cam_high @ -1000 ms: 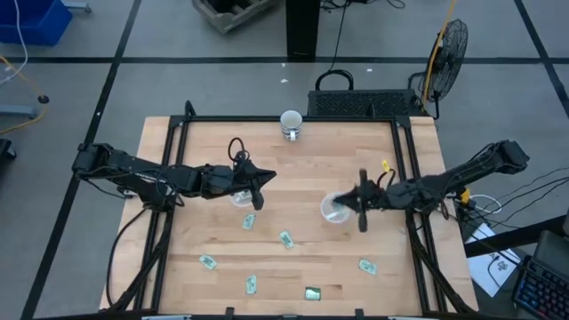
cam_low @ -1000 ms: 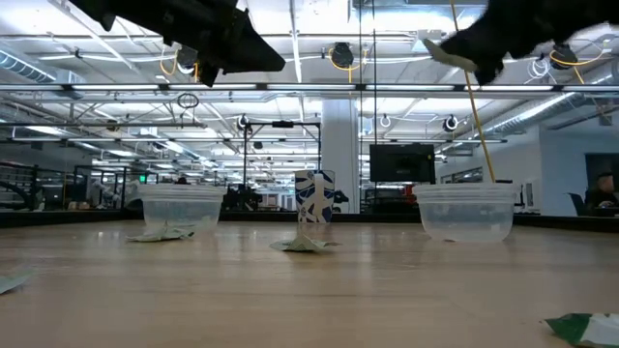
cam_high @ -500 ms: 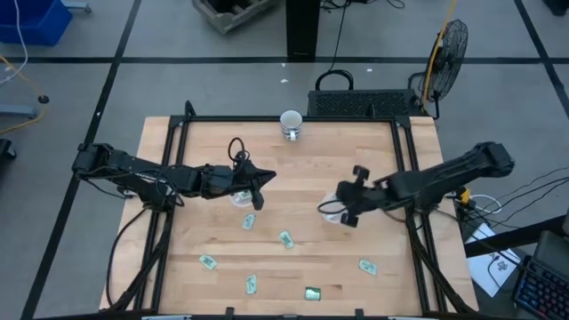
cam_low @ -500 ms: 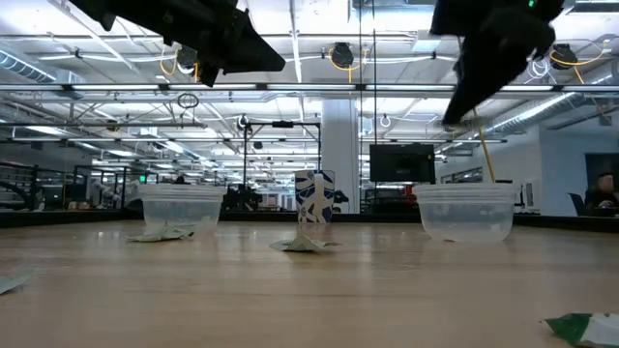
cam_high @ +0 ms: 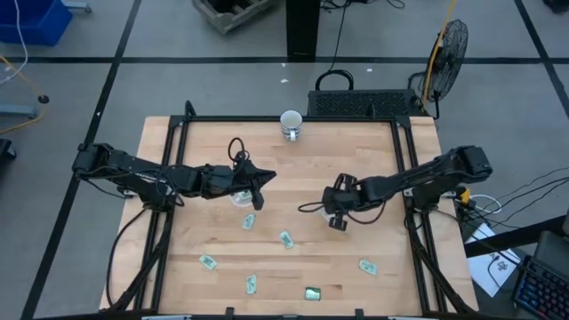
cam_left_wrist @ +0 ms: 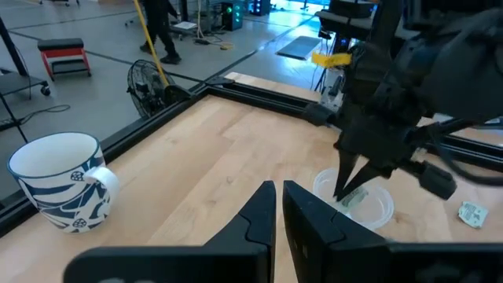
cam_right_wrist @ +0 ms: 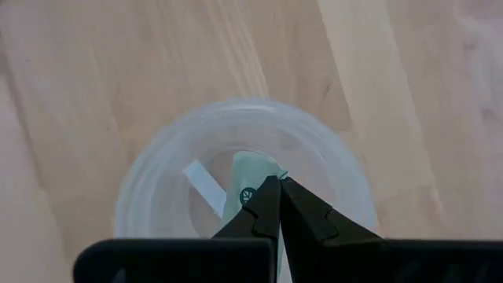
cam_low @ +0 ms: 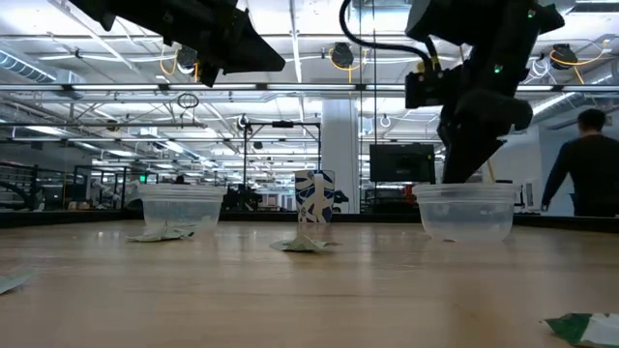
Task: Pick and place Stevia / Truvia into bins
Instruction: Put the light green stevia packet into the right transparent container
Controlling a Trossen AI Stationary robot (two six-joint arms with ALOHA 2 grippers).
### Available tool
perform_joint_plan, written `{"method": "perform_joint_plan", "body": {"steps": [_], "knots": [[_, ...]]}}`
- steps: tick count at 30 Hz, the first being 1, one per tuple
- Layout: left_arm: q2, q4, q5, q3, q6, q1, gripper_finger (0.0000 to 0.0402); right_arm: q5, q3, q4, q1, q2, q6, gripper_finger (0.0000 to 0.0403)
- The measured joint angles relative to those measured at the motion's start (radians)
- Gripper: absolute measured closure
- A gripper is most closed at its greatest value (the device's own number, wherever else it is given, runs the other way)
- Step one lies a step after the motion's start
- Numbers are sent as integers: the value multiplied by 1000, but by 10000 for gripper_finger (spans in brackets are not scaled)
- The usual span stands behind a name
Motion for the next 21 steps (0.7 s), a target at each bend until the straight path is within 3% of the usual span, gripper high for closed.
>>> {"method": "perform_joint_plan", "body": {"steps": [13,21], "knots": [[0,-3,0,0,0,0,371,-8,-5,28,-5,23,55,403],[0,-4,0,0,-20,0,371,-41,-121,112,-20,22,77,403]]}}
